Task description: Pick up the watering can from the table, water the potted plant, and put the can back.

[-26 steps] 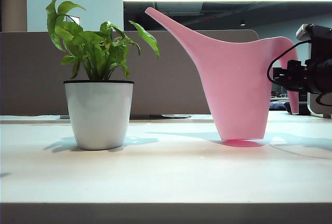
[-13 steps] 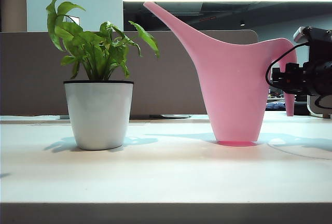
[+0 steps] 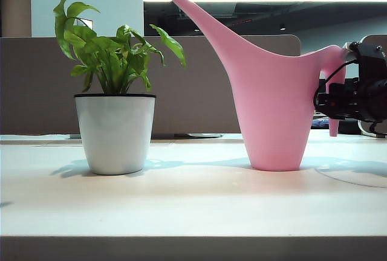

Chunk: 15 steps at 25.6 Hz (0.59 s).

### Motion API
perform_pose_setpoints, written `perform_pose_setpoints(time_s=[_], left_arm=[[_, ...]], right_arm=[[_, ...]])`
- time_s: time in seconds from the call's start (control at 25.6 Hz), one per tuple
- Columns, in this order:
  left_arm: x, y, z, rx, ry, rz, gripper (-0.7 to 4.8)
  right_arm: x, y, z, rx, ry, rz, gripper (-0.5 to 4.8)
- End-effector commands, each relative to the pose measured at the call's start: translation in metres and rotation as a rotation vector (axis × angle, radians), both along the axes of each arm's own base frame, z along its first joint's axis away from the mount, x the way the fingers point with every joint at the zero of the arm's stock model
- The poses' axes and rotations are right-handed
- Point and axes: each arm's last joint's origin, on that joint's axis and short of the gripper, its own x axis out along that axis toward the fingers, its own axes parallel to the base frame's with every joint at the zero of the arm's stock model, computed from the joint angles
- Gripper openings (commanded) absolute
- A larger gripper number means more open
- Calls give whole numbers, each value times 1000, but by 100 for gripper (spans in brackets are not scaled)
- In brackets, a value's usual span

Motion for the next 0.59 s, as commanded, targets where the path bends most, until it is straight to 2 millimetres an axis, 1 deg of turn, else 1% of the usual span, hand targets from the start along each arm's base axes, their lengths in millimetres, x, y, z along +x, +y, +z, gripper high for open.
perform_pose_setpoints(time_s=[0.04, 0.16, 0.23, 0.35, 0.39, 0.59], left_arm=[[0, 0, 2, -4, -15, 3, -5], [0, 0, 2, -4, -15, 3, -5], [0, 0, 2, -4, -15, 3, -5], [0, 0, 2, -4, -16, 3, -5], [0, 0, 2, -4, -16, 3, -5], [0, 0, 2, -4, -16, 2, -5]], right_arm=[[-1, -1, 6, -2, -25, -5, 235], [-5, -6, 19, -4, -55, -15, 239], [-7, -9, 25, -4, -56, -24, 272], [-13, -15, 34, 1, 23, -42, 292], [-15, -15, 36, 4, 52, -40, 307], [-21, -12, 41, 16, 105, 33, 312]])
